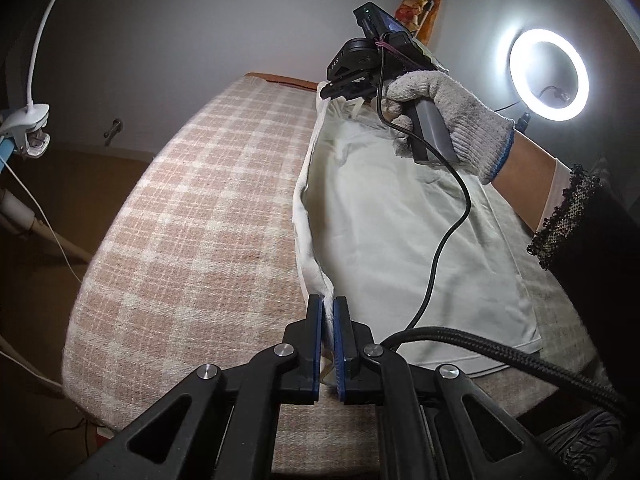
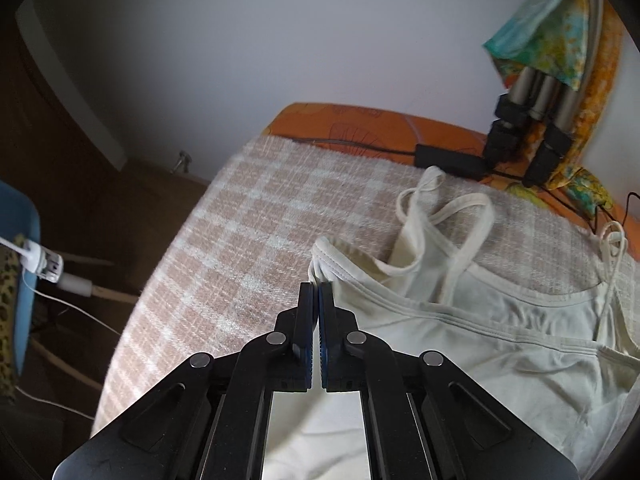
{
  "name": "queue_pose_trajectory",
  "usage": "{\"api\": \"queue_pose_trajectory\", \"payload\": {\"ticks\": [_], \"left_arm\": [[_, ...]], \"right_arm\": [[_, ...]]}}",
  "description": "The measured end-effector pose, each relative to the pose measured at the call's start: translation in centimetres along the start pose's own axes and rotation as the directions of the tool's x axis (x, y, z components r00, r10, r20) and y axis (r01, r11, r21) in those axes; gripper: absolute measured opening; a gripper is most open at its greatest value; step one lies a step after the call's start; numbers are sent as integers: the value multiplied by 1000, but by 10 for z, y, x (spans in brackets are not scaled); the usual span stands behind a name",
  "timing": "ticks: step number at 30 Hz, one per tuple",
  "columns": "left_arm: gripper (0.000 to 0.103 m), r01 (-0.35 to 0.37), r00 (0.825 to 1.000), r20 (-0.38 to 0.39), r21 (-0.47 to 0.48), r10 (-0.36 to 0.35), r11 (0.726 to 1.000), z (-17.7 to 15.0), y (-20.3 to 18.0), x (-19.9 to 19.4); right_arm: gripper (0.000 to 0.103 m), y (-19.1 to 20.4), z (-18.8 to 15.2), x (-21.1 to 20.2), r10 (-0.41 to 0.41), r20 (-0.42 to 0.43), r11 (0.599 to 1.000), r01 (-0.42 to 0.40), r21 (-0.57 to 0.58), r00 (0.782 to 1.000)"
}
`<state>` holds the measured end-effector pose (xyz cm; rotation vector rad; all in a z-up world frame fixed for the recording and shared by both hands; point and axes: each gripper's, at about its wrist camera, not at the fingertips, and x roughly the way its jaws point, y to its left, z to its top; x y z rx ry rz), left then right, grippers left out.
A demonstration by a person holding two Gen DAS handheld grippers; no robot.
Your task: Fold small clothes
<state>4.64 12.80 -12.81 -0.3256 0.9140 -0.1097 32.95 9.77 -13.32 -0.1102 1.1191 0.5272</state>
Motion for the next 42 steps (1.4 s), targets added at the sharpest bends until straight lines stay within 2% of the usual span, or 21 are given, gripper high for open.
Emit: {"api": "queue_pose_trajectory", "payload": {"ticks": [8, 12, 16, 21, 23, 25, 27, 28, 35, 40, 42], "left_arm": [[2, 74, 997, -31, 91, -72, 993, -2, -48, 8], [2, 100, 993, -76, 122, -91, 987, -5, -71, 24], [2, 96, 989, -123, 147, -79, 984, -9, -80, 42], [3, 98, 985, -156, 156, -74, 983, -13, -83, 51], [14, 94, 984, -164, 162, -68, 982, -14, -85, 54], [22, 89, 985, -160, 177, -61, 980, -15, -88, 54], [26, 75, 988, -146, 200, -46, 977, -16, -91, 52], [27, 70, 989, -139, 206, -42, 976, -16, -91, 50], [27, 61, 995, -84, 198, -45, 978, -11, -94, 37], [27, 64, 997, -47, 221, -55, 973, -8, -103, 29], [27, 72, 997, -32, 243, -67, 967, -8, -111, 25]], "right_arm": [[1, -42, -5, -39, -16, 50, 1000, 15, 21, 999], [1, -66, -8, -38, -48, 53, 998, 46, 33, 997], [1, -88, -18, -28, -79, 27, 995, 77, 59, 997], [1, -102, -27, -16, -70, 7, 995, 69, 68, 998], [1, -104, -28, -12, -63, -5, 996, 63, 64, 998], [2, -105, -29, -10, -67, -9, 996, 67, 59, 998], [12, -106, -29, -10, -66, -9, 996, 66, 67, 998], [13, -107, -30, -12, -62, -3, 995, 62, 73, 998], [14, -126, -35, -47, -18, 69, 990, 8, 144, 997], [14, -145, -50, -92, 12, 115, 986, -30, 163, 993], [19, -151, -60, -112, 14, 125, 987, -33, 157, 992]]}}
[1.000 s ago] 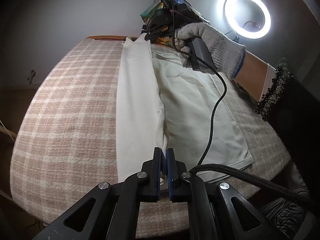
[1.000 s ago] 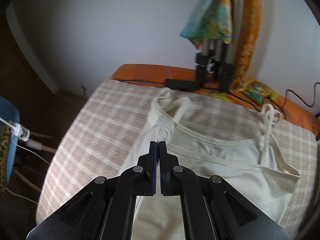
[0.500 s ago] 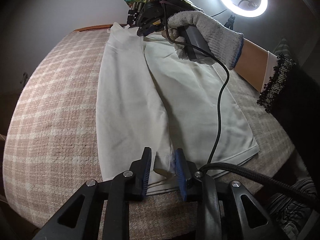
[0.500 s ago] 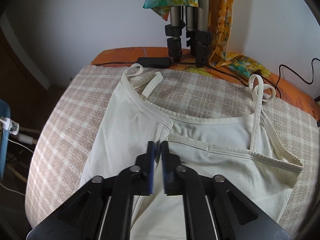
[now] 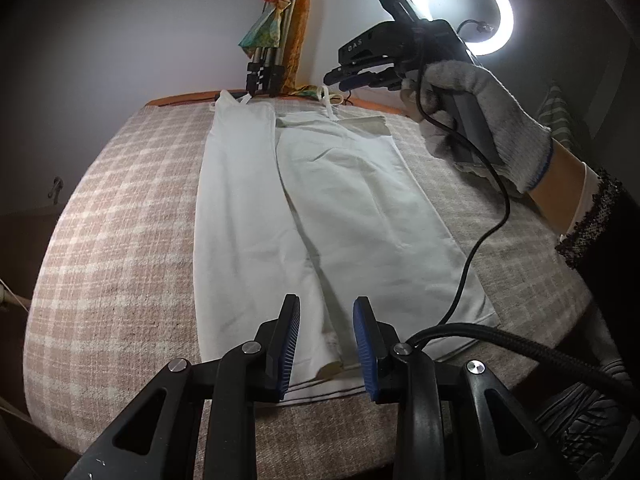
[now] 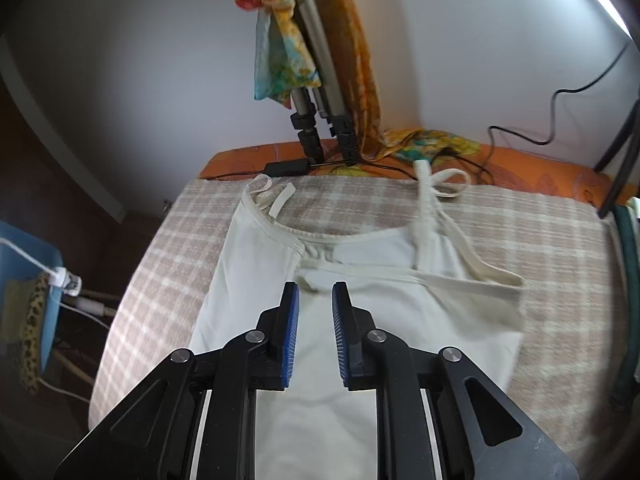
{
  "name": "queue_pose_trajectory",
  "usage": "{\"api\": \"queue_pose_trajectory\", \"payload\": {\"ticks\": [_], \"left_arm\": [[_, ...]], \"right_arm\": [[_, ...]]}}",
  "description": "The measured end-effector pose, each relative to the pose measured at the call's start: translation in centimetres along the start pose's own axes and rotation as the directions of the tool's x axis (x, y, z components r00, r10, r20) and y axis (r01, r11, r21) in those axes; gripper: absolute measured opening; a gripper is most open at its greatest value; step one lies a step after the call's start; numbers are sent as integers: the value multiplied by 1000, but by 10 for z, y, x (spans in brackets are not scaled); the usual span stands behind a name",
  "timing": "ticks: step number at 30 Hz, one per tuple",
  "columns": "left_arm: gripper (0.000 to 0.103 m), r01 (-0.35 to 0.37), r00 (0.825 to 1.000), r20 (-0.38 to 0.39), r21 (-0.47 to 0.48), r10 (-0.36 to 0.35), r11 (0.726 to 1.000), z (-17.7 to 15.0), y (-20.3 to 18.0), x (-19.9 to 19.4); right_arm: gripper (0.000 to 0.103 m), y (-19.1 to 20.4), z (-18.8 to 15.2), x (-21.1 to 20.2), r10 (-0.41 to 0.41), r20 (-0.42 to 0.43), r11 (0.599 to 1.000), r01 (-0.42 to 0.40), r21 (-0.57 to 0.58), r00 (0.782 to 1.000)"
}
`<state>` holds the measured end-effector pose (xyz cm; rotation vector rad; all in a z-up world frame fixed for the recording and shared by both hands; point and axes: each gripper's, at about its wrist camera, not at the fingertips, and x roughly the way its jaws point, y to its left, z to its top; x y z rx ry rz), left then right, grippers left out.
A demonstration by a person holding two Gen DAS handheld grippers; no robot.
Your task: Fold small clothes
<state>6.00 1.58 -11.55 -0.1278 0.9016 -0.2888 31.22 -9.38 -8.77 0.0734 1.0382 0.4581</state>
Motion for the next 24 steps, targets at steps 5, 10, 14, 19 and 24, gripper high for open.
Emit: {"api": "queue_pose_trajectory", "payload": {"ticks": [5, 10, 14, 19, 24], "left_arm": [[27, 40, 999, 25, 53, -41, 998, 2, -26, -3], [27, 88, 995, 39, 134, -94, 987, 3, -60, -5], [28, 142, 989, 9, 188, -146, 972, -2, -88, 2], [30, 211, 977, -76, 228, -199, 950, -11, -123, 29], [33, 210, 975, -131, 267, -181, 940, -20, -146, 55]], "right_arm": [[23, -24, -19, -61, -30, 42, 1000, 30, -6, 999], [23, -64, -46, -123, -58, 83, 998, 55, 42, 995], [23, -94, -73, -158, -90, 101, 994, 84, 69, 991], [27, -127, -104, -172, -116, 92, 989, 107, 101, 989], [30, -149, -116, -152, -101, 64, 986, 91, 138, 993]]}}
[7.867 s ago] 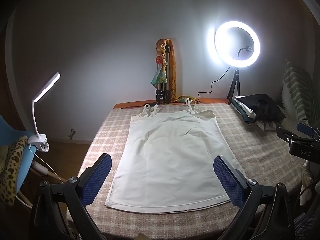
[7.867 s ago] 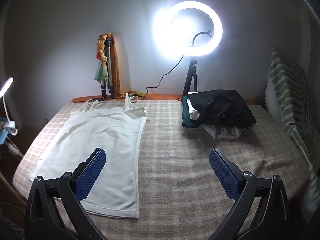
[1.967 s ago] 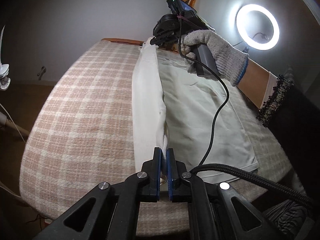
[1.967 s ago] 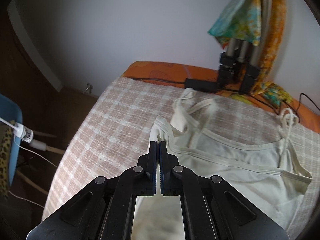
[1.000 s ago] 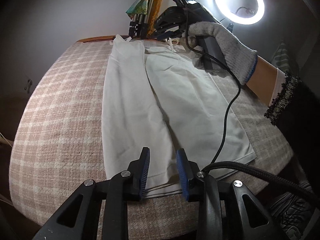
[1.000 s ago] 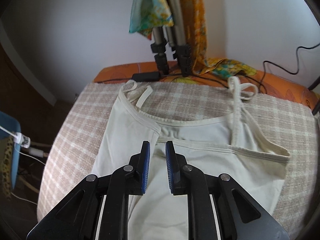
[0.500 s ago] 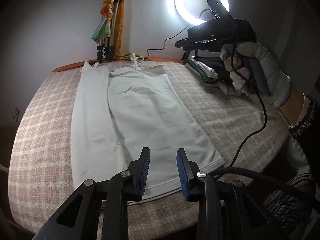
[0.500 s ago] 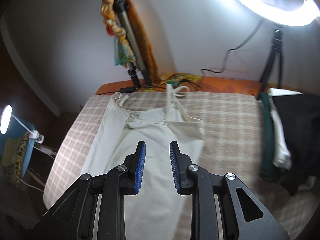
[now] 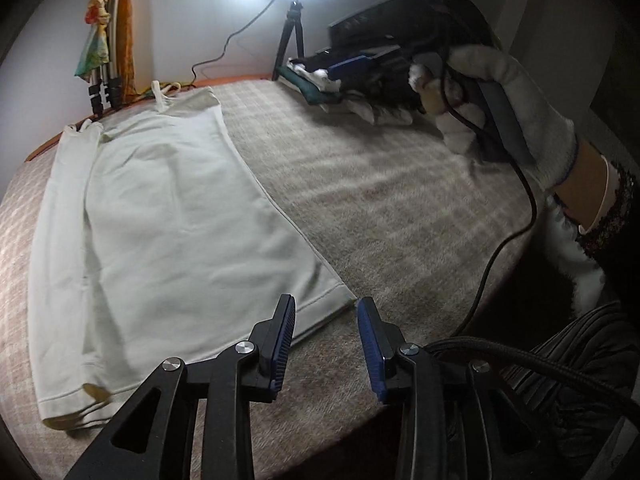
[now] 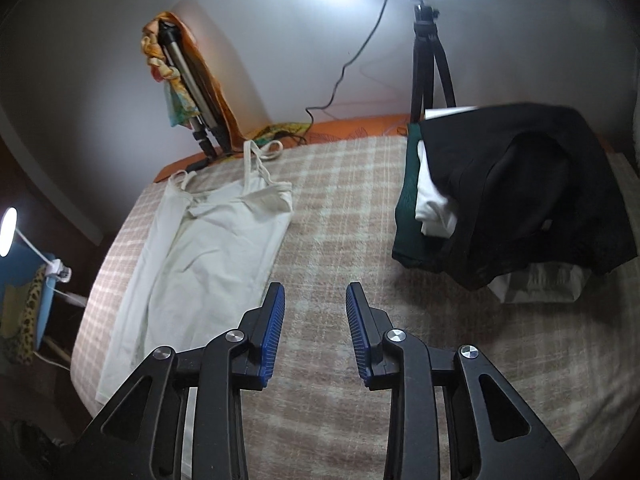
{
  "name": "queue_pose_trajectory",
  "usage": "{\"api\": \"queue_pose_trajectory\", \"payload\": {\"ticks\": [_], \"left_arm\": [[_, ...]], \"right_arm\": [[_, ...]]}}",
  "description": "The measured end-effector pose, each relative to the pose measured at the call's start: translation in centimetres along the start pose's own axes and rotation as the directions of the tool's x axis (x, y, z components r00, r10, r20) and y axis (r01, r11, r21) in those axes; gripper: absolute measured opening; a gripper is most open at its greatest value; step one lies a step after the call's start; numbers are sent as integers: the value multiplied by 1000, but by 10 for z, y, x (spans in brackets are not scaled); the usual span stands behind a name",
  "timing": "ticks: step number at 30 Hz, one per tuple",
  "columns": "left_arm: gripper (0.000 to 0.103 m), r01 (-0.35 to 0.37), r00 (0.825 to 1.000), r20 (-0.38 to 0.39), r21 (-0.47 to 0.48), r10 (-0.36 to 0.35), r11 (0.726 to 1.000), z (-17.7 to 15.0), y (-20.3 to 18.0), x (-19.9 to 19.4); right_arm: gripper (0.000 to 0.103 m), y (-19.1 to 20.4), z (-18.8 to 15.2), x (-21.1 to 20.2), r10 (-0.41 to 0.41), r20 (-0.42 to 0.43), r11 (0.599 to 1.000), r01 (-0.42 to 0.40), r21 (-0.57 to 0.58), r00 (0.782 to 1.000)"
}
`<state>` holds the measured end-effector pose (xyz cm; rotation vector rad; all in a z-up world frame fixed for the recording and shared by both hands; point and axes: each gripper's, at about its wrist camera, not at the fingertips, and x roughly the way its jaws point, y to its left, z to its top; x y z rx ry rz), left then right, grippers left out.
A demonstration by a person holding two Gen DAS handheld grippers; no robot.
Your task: Fold small clothes
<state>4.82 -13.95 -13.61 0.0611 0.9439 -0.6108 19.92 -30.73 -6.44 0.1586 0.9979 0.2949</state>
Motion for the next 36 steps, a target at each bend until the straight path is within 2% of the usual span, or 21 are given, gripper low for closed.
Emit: {"api": "queue_pose_trajectory", "payload": {"ticks": [8, 13, 18, 21, 23, 26, 32, 34, 36], "left_arm": [[33, -16, 999, -51, -7, 16, 1000, 3, 0, 33], [33, -26, 998, -52, 15, 27, 1000, 7, -5, 40], [31, -68, 996, -47, 53, 70, 996, 10, -12, 47], [23, -61, 997, -43, 55, 64, 997, 11, -12, 49], [11, -47, 998, -41, 46, 48, 998, 11, -10, 48], [6, -39, 998, -38, 19, 39, 999, 12, -5, 48], [3, -23, 999, -25, -37, 22, 999, 13, 7, 41], [3, -19, 1000, -16, -52, 19, 998, 12, 10, 36], [3, -12, 1000, -7, -74, 11, 997, 10, 16, 31]], "right_arm": [[33, -1, 6, 60, 17, -51, 1000, -18, -16, 999], [40, 2, 16, 85, 31, -51, 999, -32, -7, 998], [41, 5, 24, 109, 55, -54, 998, -54, 10, 997], [43, 7, 27, 121, 73, -62, 997, -72, 23, 995], [44, 10, 30, 128, 76, -66, 997, -74, 25, 995], [44, 12, 36, 137, 96, -64, 995, -93, 40, 993], [44, 19, 53, 154, 124, -44, 991, -122, 61, 991], [41, 24, 56, 161, 126, -52, 991, -123, 57, 991], [11, 31, 58, 168, 109, -68, 994, -107, 37, 992]]}}
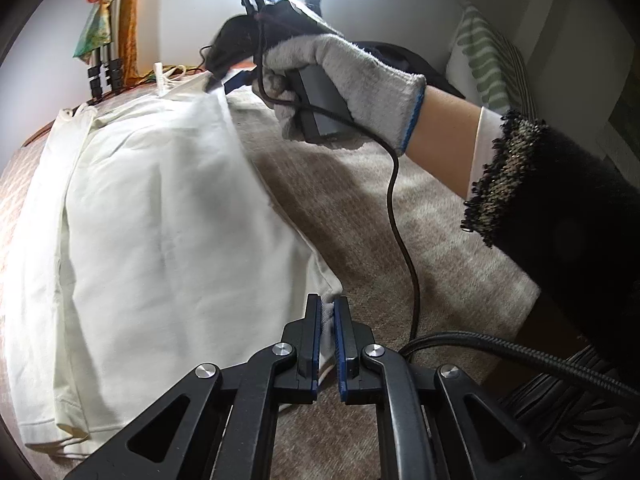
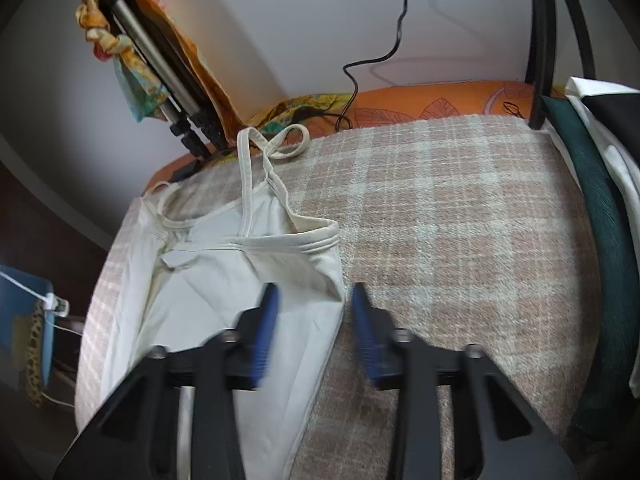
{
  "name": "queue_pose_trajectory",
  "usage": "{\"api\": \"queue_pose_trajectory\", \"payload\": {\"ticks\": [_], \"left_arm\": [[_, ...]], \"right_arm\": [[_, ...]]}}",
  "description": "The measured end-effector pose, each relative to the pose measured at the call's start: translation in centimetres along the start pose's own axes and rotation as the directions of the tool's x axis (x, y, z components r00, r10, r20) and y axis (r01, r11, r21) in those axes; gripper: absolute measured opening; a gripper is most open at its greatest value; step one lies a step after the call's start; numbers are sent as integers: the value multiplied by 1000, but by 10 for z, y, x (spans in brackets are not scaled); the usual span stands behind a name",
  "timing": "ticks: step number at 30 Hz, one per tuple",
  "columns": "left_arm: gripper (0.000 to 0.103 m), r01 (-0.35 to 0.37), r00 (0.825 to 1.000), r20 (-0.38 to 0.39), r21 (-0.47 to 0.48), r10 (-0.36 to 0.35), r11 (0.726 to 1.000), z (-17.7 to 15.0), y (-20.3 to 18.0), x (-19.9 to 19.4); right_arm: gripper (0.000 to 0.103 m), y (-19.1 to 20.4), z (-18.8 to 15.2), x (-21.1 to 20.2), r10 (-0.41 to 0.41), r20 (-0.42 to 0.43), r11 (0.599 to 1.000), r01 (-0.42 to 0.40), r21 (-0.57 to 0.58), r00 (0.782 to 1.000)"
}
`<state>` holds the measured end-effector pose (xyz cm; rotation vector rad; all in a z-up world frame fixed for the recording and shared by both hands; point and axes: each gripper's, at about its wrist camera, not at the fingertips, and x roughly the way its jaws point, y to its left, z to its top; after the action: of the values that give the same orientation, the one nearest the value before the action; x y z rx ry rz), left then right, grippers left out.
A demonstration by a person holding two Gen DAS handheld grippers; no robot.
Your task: Fold small clothes
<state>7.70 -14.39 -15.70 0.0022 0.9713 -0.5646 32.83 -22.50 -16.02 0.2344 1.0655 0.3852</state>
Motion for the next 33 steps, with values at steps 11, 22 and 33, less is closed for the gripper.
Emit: {"api": "queue_pose_trajectory", "payload": {"ticks": [11, 22, 33], "left_arm": [[3, 15, 998, 70, -109, -7, 994, -9, 32, -40], [3, -20, 997, 73, -247, 39, 969, -27, 79, -64], [3, -71, 997, 8, -337, 78, 939, -42, 111, -64]], "right_arm": [[2, 35, 14, -8, -58, 19, 998, 58, -40, 998], [1, 123, 28, 12, -107, 10, 978, 107, -176, 994], [2, 164, 15, 78, -162, -61, 954, 141, -264, 985]]}}
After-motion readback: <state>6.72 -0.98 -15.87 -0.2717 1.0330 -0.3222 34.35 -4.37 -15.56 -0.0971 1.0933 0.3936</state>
